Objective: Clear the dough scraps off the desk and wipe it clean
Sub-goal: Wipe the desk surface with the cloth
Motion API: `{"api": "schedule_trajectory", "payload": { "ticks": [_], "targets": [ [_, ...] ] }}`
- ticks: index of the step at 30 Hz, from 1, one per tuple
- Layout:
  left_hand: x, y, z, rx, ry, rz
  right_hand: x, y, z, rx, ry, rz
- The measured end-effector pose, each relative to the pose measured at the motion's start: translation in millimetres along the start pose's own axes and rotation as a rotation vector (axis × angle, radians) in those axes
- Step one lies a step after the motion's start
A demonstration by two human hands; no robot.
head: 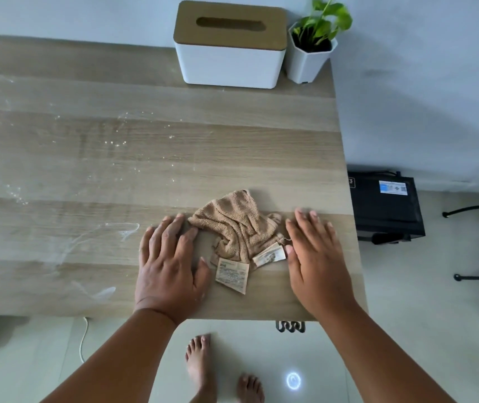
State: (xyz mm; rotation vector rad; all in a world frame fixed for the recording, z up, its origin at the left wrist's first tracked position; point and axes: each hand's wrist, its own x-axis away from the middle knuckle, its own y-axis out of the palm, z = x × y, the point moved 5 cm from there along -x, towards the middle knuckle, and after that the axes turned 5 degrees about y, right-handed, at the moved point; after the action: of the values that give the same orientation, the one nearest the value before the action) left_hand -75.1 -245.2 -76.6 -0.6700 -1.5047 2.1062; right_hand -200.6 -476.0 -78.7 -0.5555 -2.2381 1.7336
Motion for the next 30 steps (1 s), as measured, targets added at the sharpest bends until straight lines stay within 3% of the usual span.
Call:
{"api": "schedule_trajectory", "payload": {
  "ticks": [19,22,25,28,30],
  "targets": [
    [0.2,-3.3,6.4,-0.023,0.007,0.017,-5.0,5.7,-0.5,0.081,0.033,-0.070],
    [-7.6,-6.1,8.8,0.057,-0.091,0.030,-5.3,5.0,-0.5,0.060,0.038,-0.073],
    [-23.8,-13.5,24.8,0.160,-0.174,0.156,-5.4,4.7,-1.0,0.047,0.035,-0.070],
    [-52.0,-12.1,61.0,0.118,-0.052,0.233,-4.8,4.5,0.4,0.012,0.040,-0.063],
    [-70.1,-0.2,82.4,0.090,0.014,0.160,-5.1,5.3,0.5,0.000,0.045,-0.070]
  ]
}}
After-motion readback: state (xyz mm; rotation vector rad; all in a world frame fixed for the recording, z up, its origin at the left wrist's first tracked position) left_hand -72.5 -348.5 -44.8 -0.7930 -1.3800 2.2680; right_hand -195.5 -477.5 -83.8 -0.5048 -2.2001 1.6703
